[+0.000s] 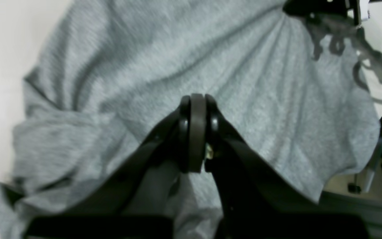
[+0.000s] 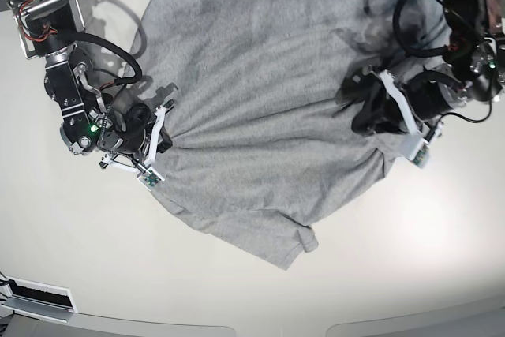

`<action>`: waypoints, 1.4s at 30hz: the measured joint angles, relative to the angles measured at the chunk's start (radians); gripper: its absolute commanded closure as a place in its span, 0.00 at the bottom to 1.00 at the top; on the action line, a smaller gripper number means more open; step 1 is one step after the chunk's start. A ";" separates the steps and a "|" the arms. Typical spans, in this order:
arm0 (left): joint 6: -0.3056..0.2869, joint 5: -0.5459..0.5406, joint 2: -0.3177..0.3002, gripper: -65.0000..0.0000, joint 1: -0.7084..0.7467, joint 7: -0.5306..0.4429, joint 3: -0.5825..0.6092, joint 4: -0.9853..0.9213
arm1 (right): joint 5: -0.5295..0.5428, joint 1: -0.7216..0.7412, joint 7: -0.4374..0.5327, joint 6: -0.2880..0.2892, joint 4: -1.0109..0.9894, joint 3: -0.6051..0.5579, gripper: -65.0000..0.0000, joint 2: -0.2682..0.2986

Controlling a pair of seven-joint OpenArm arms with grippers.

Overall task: Layout the t-shirt on the table in an organized manner, then fold the t-shirt properly
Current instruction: 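Grasp the shirt body with both grippers and pull the sides apart, then drag the grasped shirt sides outward with both grippers to spread it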

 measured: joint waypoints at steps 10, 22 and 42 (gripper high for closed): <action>0.135 0.381 0.011 1.00 -0.072 -0.193 0.257 -0.308 | 0.000 0.003 -0.032 0.000 0.000 0.000 1.00 -0.001; 0.323 0.474 -0.231 1.00 -0.141 -0.180 0.259 -0.345 | -0.081 0.001 -0.053 -0.206 0.006 -0.004 1.00 0.074; 0.180 0.140 -0.373 1.00 -0.255 -0.150 0.235 -0.262 | 0.084 0.052 -0.200 -0.124 -0.001 0.002 1.00 0.118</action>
